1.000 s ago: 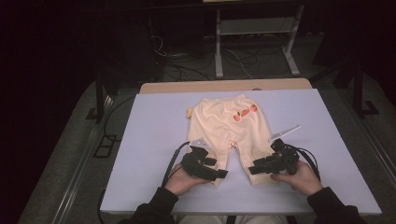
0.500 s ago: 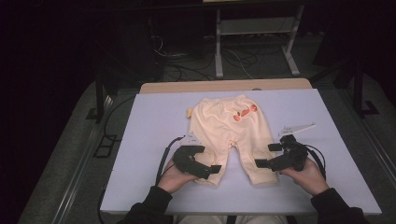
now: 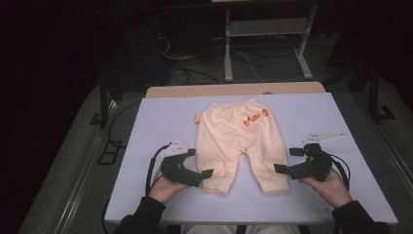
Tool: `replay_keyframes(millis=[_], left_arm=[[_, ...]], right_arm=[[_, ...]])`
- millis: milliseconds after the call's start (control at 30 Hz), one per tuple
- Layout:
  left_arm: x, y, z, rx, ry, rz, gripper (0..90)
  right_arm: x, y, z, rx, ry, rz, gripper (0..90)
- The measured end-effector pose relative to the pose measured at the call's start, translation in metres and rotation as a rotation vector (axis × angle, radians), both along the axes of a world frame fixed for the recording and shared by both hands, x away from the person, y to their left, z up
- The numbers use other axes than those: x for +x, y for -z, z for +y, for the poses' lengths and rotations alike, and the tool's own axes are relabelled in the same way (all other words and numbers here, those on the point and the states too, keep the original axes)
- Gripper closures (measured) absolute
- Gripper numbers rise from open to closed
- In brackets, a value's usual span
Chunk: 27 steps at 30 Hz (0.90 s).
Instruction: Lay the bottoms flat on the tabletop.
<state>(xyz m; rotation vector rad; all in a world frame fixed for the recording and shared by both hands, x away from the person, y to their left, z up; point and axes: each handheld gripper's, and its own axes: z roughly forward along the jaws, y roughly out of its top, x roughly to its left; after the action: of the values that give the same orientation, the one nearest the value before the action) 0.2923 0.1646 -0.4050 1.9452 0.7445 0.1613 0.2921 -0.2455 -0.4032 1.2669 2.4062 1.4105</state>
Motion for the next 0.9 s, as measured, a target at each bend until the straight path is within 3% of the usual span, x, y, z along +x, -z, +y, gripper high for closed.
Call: replay_keyframes(millis=[633,733,900], left_arm=[[-0.011,0.01,0.038,-0.054,-0.067,-0.055,0.0],[-0.012,0.014,0.043,-0.051,-0.07,-0.08,0.0],[-0.014,0.019,0.045,-0.046,-0.07,-0.078,0.0]], right_arm=[[-0.017,0.018,-0.017,0.004,0.056,-0.059,0.0],[-0.02,0.022,-0.017,0.0,0.057,-0.074,0.0],[-0.023,0.028,-0.019,-0.012,0.056,-0.088,0.0]])
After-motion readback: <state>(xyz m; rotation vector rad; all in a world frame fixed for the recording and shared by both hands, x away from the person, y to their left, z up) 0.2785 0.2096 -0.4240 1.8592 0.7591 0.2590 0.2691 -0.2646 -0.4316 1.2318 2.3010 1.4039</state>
